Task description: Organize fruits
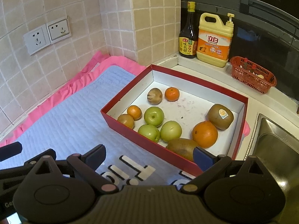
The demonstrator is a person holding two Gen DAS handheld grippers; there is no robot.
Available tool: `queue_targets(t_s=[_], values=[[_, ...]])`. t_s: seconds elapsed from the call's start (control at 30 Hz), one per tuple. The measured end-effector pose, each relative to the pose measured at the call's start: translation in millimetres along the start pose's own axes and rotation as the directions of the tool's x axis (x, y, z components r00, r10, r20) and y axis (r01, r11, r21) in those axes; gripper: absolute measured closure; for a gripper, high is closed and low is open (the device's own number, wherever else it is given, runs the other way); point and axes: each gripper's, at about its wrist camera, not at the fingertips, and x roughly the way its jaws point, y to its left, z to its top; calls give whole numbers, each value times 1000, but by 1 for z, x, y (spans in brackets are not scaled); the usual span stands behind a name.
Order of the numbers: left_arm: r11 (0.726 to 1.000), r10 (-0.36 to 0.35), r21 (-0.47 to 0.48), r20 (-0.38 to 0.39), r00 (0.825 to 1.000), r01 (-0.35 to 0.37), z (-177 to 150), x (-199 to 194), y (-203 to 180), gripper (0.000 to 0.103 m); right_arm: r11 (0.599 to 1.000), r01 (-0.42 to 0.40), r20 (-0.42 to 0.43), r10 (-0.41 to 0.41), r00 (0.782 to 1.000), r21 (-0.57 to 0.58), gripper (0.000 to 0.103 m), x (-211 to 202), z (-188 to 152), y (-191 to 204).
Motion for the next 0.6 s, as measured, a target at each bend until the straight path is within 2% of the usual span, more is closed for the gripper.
queue_targets(t_s=[0.6], values=[[1000, 16, -19, -12, 1000, -16, -1, 5, 9, 15, 1000, 30, 7, -30, 1000, 4, 2, 5, 4, -7]])
